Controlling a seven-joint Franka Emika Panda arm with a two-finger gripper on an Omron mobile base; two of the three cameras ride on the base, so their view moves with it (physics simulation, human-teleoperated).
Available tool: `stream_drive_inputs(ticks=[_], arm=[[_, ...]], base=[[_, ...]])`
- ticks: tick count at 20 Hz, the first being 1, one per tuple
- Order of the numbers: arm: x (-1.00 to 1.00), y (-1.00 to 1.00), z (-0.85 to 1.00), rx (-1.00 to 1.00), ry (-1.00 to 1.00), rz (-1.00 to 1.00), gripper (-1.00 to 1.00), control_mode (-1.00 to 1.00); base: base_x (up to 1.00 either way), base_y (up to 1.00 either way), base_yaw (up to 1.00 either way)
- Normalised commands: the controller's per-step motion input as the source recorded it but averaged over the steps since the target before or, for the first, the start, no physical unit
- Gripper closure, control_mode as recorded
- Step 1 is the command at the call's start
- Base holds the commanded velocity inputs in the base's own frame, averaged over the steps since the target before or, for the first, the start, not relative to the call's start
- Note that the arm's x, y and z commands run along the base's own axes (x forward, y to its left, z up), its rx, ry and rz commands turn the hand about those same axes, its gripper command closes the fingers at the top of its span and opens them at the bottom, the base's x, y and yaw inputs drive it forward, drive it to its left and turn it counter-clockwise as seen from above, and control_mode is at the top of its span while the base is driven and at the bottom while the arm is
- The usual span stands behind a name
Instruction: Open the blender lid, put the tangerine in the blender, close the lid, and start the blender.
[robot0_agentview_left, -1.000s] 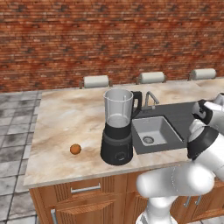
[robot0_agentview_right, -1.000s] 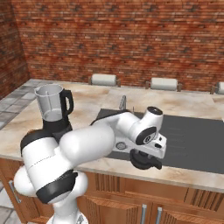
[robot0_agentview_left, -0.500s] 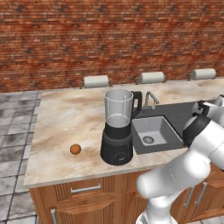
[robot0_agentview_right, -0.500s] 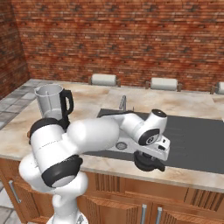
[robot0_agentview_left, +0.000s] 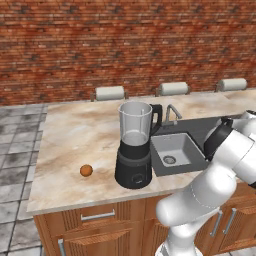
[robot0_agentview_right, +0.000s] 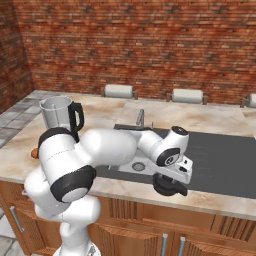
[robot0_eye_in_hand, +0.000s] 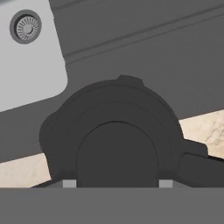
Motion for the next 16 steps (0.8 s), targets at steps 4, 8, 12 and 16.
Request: stream_drive_inputs(ticks=[4, 8, 12, 16], arm=[[0.00, 0.01, -0.15, 0.00, 0.00, -0.01, -1.00, -1.00], [0.00, 0.19, -0.05, 0.00, 0.00, -0.04, -1.00, -1.00], [0.00, 0.14, 0.00, 0.00, 0.00, -0.06, -1.00, -1.00], [0.00, 0.06, 0.00, 0.00, -0.02, -0.04, -1.00, -1.00]], base=[[0.00, 0.00, 0.00], [0.00, 0.00, 0.00], [0.00, 0.00, 0.00], [0.00, 0.00, 0.00]])
